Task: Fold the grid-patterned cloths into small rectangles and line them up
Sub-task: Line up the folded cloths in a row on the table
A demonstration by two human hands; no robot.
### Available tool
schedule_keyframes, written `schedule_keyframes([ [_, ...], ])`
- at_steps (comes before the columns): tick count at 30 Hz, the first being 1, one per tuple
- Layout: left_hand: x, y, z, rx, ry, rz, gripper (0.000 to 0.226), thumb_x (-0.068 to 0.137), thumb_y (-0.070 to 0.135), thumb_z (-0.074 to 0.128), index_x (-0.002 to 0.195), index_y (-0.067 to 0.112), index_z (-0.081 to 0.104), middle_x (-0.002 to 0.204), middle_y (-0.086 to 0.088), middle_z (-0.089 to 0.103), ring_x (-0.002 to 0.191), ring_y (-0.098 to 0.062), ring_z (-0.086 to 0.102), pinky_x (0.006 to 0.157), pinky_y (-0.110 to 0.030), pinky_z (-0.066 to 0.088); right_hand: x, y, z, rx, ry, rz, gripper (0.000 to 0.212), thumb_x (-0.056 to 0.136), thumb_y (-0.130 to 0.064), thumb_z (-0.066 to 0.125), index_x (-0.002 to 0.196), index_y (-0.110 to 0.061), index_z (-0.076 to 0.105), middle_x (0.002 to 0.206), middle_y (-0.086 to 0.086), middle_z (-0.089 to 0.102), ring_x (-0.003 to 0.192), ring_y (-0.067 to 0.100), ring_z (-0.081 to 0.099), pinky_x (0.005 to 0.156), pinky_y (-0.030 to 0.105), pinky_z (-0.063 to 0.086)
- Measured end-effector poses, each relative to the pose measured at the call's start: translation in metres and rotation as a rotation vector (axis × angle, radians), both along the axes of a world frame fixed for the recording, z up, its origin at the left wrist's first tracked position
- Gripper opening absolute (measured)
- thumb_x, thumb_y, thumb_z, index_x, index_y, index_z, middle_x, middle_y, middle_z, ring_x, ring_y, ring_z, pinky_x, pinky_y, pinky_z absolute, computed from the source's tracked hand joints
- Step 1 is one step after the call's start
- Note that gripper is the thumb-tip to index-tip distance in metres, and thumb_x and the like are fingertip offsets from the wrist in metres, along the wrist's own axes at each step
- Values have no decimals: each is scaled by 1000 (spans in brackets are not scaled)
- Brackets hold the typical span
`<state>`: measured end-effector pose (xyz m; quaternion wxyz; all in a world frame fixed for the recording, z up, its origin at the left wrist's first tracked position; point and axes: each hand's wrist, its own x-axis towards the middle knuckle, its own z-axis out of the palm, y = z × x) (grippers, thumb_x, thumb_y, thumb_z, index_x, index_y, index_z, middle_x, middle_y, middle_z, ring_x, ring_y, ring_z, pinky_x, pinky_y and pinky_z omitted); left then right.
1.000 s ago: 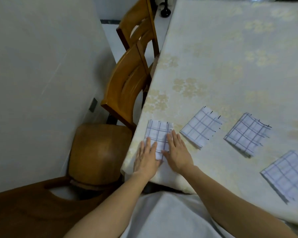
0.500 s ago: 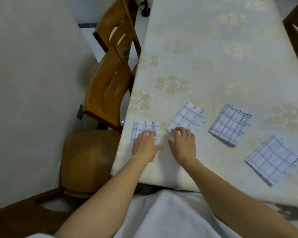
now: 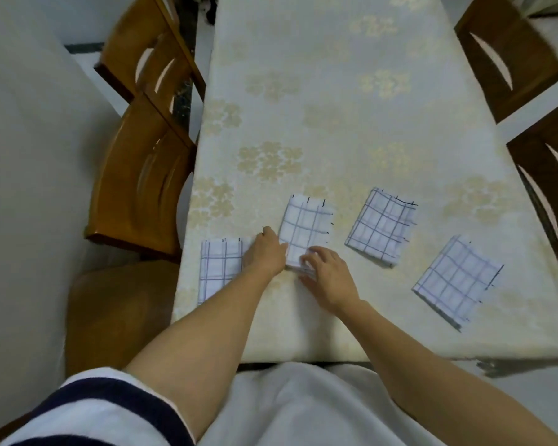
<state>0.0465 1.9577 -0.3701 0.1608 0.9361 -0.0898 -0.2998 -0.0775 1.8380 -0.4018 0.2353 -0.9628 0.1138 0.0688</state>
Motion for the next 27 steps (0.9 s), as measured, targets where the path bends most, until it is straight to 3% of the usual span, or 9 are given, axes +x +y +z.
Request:
schedule_keyframes([
  [4,-8,7,-5,35,62,-68,41,103,44,47,120,9,58,124,-13,62,107,-33,61,85,-39,52,0,-1,3,24,-54,-78,45,92,-37,66,131,-15,60,140,11,53,127,32,49,106,44,39],
  [7,-23,15,-3,34,40,-89,39,103,45,49,116,9,59,117,-13,64,103,-33,62,75,-35,48,2,3,4,12,-124,-107,44,97,-29,59,137,-12,55,146,14,48,132,33,46,109,44,37],
  [12,-52,31,-3,-28,43,-18,34,101,39,57,106,6,61,106,-17,65,99,-36,63,76,-39,49,9,15,-5,-57,-48,38,56,104,-30,44,155,-15,27,164,9,20,152,32,15,121,36,7],
  [14,-60,38,-4,-34,76,-17,34,99,39,59,104,5,60,105,-18,64,96,-35,64,73,-38,49,9,19,-9,-64,8,80,59,105,-35,38,158,-17,17,166,7,9,153,29,5,122,36,1],
  [19,-76,49,0,-5,57,-69,32,97,35,64,115,8,59,106,-14,65,96,-31,65,75,-38,52,-4,24,-17,-103,80,115,62,106,-47,29,159,-22,10,167,2,-1,154,24,-4,119,32,-8],
  [27,-90,58,3,-20,31,-11,43,95,29,69,127,12,47,112,-14,61,98,-28,65,79,-38,56,-10,31,-17,-120,118,180,66,103,-54,28,159,-24,7,166,0,-5,153,23,-9,119,33,-10],
])
